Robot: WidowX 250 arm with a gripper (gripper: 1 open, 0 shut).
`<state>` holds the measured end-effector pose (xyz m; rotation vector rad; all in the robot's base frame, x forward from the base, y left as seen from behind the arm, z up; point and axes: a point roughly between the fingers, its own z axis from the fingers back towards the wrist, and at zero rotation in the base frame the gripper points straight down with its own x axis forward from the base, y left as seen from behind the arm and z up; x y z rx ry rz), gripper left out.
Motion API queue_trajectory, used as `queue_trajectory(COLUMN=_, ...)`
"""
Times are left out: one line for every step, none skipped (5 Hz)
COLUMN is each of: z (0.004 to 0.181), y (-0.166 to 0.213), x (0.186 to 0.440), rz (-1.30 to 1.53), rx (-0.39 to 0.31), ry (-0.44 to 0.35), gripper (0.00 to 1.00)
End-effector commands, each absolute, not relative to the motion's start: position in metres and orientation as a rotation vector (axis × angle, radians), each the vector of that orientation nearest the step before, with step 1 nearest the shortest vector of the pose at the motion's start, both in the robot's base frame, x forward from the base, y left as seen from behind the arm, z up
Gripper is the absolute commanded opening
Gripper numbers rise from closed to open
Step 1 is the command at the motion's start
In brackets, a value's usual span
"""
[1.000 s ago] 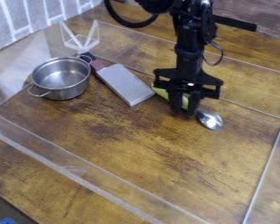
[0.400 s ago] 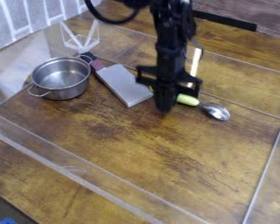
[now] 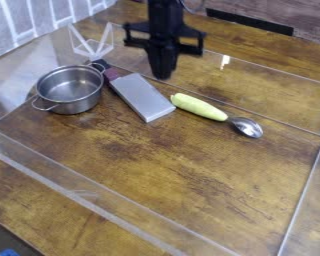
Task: Put the spoon into the silver pot
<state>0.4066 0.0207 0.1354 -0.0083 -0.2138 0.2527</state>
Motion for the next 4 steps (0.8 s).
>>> queue_trajectory(z=0.176, y=0.021, x=0.409, rz=0.371, rx=-0.027, ry=-0.340, gripper=1.00)
queue_trajectory(z=0.167, y=0.022, x=0.409, rz=0.460, rx=-0.022, ry=-0.335, gripper=0.00)
queue_trajectory(z=0.150, y=0.011, x=0.409, rz=0.548, rx=-0.015, ry=-0.318, gripper=1.00)
queue_trajectory(z=0.136, y=-0.007, x=0.408, rz=0.640, rx=-0.018, ry=-0.313, gripper=1.00)
